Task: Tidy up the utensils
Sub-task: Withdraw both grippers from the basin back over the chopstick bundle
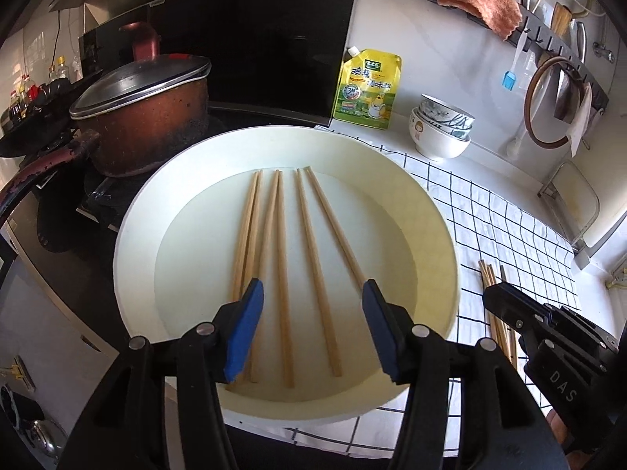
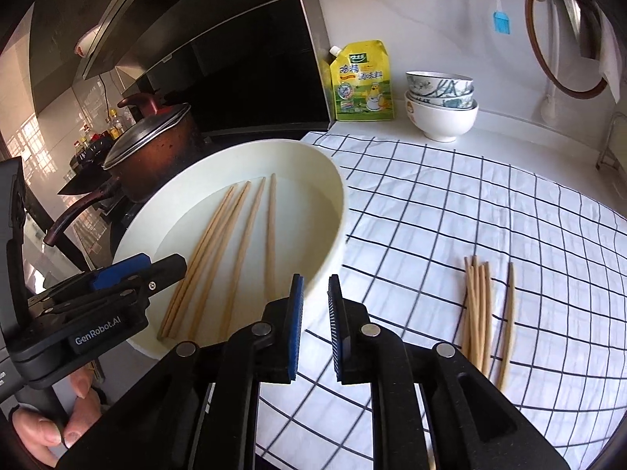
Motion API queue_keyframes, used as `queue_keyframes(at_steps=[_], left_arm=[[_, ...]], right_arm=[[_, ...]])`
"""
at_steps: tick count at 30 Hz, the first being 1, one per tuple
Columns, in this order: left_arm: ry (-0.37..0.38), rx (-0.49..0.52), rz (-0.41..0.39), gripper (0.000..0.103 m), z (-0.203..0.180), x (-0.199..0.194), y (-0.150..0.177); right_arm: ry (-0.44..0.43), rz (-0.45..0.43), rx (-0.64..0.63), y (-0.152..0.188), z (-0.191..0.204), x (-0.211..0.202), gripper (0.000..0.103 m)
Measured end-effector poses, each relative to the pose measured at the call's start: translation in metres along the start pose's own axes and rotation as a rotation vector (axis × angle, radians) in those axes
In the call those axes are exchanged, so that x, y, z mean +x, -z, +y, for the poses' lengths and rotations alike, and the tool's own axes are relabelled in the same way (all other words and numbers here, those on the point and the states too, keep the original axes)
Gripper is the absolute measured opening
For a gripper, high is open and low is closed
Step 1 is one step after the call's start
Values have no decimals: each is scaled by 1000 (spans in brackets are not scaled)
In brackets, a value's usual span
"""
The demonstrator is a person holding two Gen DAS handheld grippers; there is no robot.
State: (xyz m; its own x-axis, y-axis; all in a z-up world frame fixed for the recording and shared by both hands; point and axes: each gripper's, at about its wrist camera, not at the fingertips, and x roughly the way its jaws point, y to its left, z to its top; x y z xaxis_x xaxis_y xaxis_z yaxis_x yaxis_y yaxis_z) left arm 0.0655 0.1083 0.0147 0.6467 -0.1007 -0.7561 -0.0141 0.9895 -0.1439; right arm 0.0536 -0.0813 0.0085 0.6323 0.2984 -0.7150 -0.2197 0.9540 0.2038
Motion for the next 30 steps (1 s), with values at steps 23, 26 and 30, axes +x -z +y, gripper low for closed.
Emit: queue_keyframes(at_steps=[23,26,30], left_arm=[[107,190,60,60,-140,8,59],[97,193,74,60,-144,14,66],[86,193,86,62,-147,20,69]], right_arm=[[184,71,117,75,-133,-25,29],[175,81,110,77,-133,-20,29],[171,96,92,79,-131,-13,29]])
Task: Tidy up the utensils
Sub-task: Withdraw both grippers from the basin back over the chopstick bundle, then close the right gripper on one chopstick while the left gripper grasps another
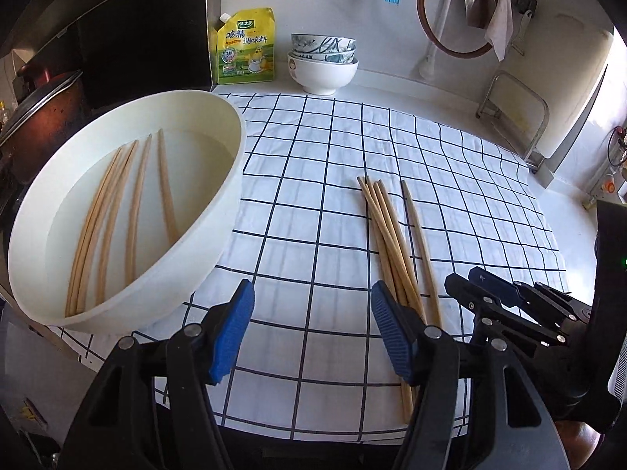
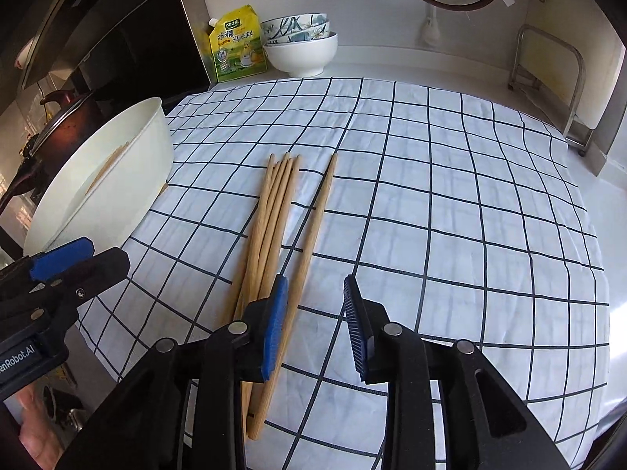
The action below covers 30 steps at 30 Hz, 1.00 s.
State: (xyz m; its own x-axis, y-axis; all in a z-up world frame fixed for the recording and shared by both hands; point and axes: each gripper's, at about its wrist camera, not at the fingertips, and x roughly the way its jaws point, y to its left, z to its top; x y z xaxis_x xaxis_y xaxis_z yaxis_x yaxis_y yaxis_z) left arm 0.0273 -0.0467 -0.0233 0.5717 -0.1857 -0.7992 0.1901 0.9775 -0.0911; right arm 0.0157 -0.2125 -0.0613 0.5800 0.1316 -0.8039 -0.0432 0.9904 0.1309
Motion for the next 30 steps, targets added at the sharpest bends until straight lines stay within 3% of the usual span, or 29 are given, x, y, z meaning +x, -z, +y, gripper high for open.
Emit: queue_keyframes(at_steps=[14,18,30], left_arm=[[-29,-6,35,63,-1,14,8],[-28,-4,40,63,-4,17,10],[-4,34,77,63,-26,43,11]], right_arm=[[35,35,-49,2,9,19,28],[36,38,-57,3,8,19,9],[42,18,18,11,-23,6,6]])
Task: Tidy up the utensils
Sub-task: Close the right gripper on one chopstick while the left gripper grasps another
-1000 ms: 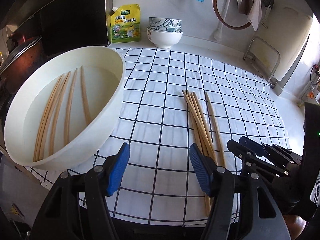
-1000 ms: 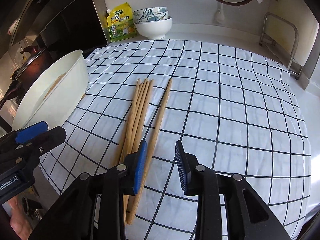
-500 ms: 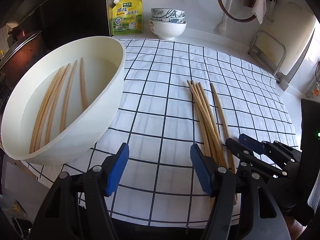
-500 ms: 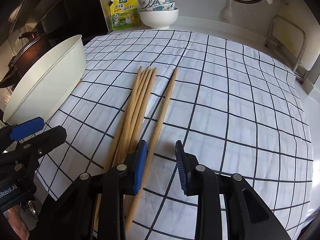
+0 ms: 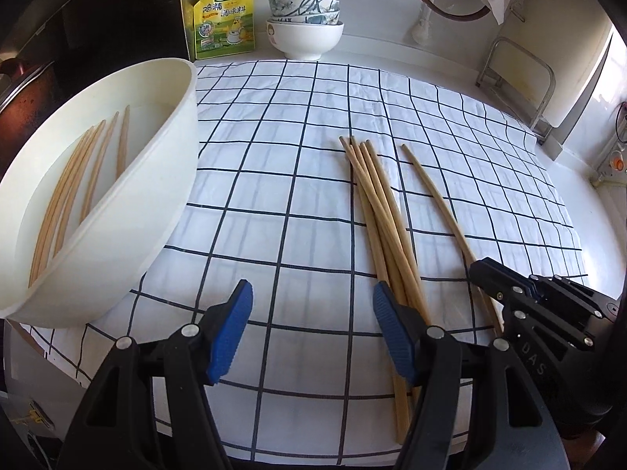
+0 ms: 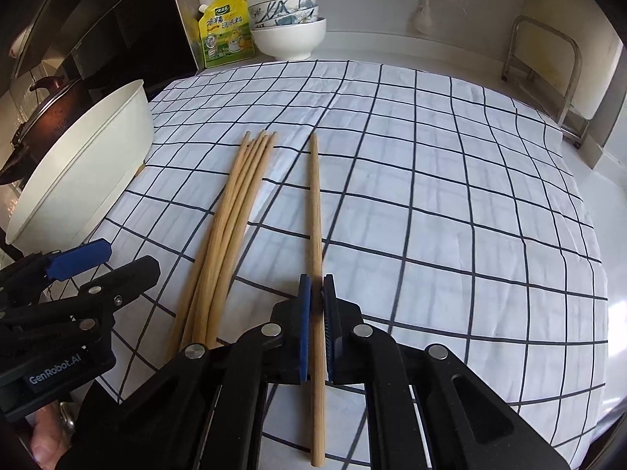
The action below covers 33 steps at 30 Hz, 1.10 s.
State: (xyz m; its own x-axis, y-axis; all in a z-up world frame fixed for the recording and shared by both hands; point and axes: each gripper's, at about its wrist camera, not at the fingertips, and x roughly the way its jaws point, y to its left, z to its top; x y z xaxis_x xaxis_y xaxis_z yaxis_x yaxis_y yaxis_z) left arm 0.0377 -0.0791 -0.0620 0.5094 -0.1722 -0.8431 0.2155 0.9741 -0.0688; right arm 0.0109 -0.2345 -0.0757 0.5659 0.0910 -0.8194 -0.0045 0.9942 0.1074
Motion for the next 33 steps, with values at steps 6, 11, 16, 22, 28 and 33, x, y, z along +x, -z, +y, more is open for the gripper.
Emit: queue_keyframes(at_steps=[6,11,16,22,28,33], left_arm=[[-2,5,10,67,-6,6,2],[-15,10,20,68,-8,11,2],[-20,9,21,71,-8,14,2],[-19,17,24,72,-12,16,1],[-53,35,32,74,-16,23,1],[-65,25,25,75,-17,26,-3]], right_arm=[[-4,-8,60,5,-21,-7,6],[-7,-8,62,6,-23,-7,6],[1,-14,56,6,-23,-8,10],[9,-13,50,4,-22,-7,11],[12,-8,45,3,-21,-4,12],[32,-14,14,1,-16,-1,18]])
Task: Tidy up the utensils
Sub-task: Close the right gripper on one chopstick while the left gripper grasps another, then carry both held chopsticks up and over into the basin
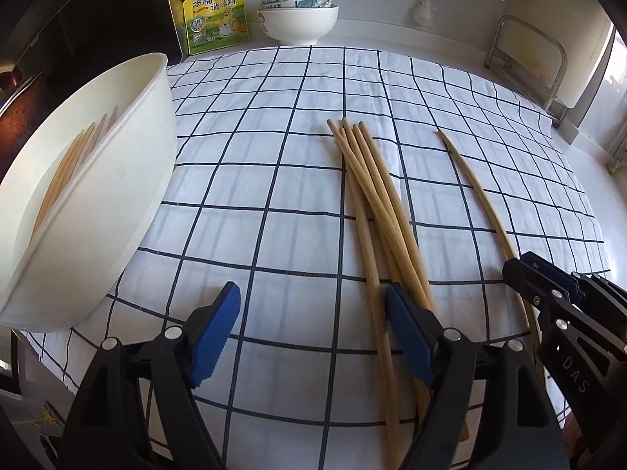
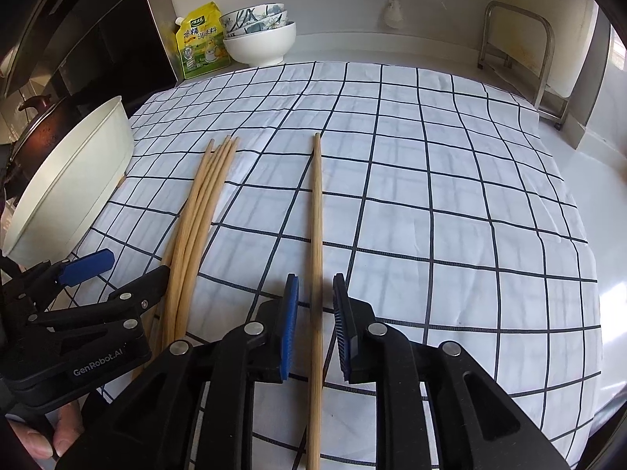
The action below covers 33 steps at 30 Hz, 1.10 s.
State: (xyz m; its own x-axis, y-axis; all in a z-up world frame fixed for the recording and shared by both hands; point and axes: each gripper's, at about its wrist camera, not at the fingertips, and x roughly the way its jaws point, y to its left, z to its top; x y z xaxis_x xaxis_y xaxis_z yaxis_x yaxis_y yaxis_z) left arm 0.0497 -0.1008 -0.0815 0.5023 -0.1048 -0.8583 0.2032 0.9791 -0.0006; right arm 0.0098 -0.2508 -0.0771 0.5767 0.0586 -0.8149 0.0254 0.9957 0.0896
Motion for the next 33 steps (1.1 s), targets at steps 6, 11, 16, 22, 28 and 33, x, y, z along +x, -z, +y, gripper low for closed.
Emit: queue_keyframes(at_steps=[6,11,16,22,28,33], left_arm=[[20,25,-7,59,-6,-2,-1],[41,55,-12,35,-12,-4,-2],[57,98,-5,9,-25,-3,-4],[47,106,5,9,-28,-1,-8],[39,93,13,8,-25,0,-13],[41,82,24,8,-23,0,-16]], right_arm=[[46,-7,-54,2,8,1,17],[61,-17,-73,3,10,1,15],[53,-24,-59,4,8,0,6],[16,-21,-20,4,2,-1,6],[-16,-19,30,3,-7,-2,6],[-22,-22,55,2,-12,-3,6]])
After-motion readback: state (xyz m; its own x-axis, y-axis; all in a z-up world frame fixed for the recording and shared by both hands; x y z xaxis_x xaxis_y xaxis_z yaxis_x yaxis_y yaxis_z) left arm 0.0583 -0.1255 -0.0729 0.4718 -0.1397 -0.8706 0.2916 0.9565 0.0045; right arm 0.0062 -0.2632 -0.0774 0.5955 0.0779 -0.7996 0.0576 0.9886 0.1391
